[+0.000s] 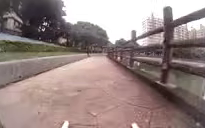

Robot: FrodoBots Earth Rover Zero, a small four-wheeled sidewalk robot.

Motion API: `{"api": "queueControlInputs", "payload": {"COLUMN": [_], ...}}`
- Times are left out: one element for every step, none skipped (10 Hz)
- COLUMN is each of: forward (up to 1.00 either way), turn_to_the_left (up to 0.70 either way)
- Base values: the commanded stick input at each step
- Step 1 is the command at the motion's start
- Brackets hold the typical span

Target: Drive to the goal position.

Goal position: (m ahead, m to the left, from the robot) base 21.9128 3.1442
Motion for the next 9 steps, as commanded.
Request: {"api": "queueControlInputs", "payload": {"forward": [0.70, 0.70, 0.70, 0.70, 0.70, 0.70, 0.70, 0.70, 0.70], "turn_to_the_left": [0.00, 0.00, 0.00, 0.00, 0.00, 0.00, 0.00, 0.00, 0.00]}}
